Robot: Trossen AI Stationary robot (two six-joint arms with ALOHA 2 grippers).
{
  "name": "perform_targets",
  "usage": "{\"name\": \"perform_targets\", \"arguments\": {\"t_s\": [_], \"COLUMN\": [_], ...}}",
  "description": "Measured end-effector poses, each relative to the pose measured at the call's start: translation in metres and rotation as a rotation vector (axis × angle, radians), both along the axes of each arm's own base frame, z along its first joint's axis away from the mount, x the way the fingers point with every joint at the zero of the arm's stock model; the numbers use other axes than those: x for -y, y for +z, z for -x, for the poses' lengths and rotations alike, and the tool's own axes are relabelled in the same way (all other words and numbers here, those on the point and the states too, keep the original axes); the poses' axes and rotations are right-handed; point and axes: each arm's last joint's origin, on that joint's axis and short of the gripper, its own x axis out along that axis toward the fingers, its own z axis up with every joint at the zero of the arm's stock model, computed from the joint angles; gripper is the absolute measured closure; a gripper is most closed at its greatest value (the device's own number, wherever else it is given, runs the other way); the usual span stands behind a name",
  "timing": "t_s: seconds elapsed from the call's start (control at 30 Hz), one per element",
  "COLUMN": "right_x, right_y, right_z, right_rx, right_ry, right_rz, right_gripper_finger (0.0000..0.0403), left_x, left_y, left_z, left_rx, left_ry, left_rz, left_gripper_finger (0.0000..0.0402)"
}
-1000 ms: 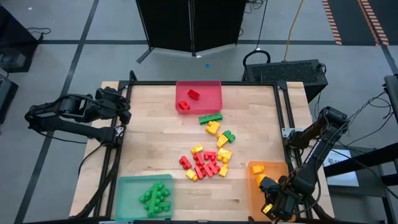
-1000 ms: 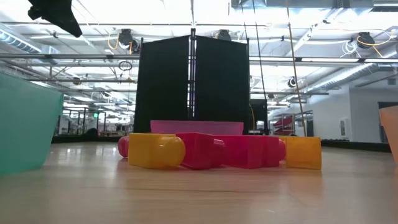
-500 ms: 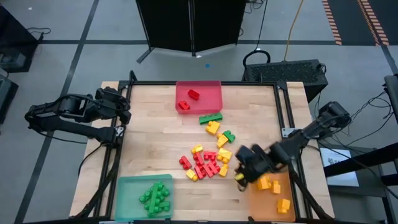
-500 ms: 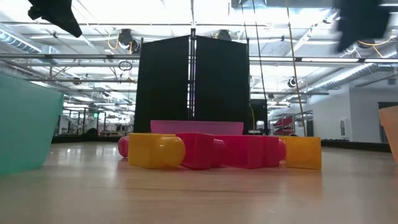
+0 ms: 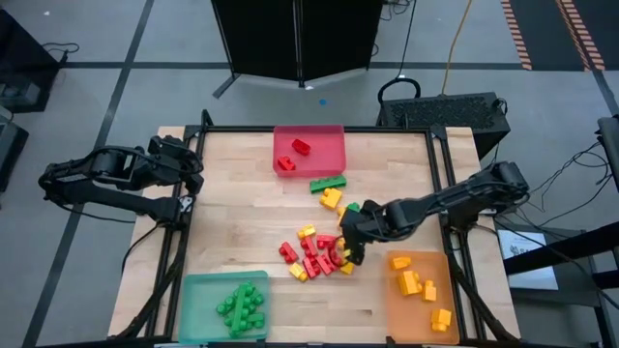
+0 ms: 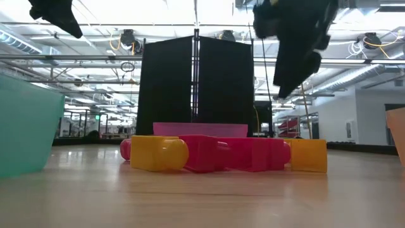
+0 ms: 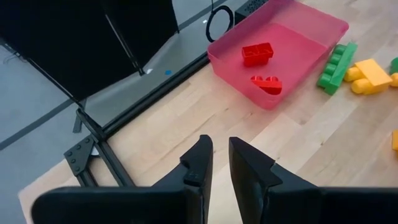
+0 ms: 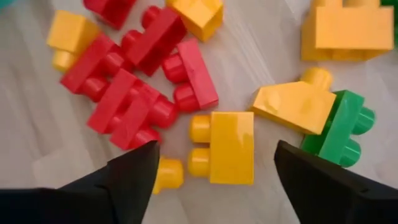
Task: Sort blocks
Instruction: Put the yellow game piece into the orange bin
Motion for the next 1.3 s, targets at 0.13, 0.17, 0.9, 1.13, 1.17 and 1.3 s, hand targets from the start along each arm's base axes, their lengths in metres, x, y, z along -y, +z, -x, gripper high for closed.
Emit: {"name": "perform_targets", "arguments": {"t_s": [0.13, 0.17, 0.9, 1.13, 1.17, 1.3], "right_x": [0.005, 0.006, 0.018, 0.017, 0.017, 0.016], "right_y": [-0.017, -0.022, -0.097, -0.09, -0.089, -0.083], "right_z": [-0.008, -0.01, -0.032, -0.034, -0.035, -0.041], "right_rx": [-0.07, -0.088, -0.33, -0.316, -0.313, -0.301], "right_ry": [0.017, 0.029, -0.018, -0.042, -0.04, -0.026], "right_rz": [-0.007, -0.006, -0.101, -0.112, -0.113, -0.11], "right_gripper_finger": [0.0063, 0.0059, 0.0123, 0.0287, 0.0285, 0.0285], "left_x": [0.0, 0.0, 0.0, 0.0, 0.0, 0.0], "left_y": [0.0, 0.0, 0.0, 0.0, 0.0, 0.0], "left_z": [0.0, 0.0, 0.0, 0.0, 0.0, 0.0], "left_rx": [-0.009, -0.009, -0.01, -0.01, -0.01, -0.01], "left_ry": [-0.011, -0.011, -0.013, -0.013, -0.013, -0.013], "left_rz": [-0.007, -0.007, -0.004, -0.004, -0.004, -0.004], "left_gripper_finger": [0.0343, 0.0343, 0.0343, 0.0343, 0.0343, 0.0343]}}
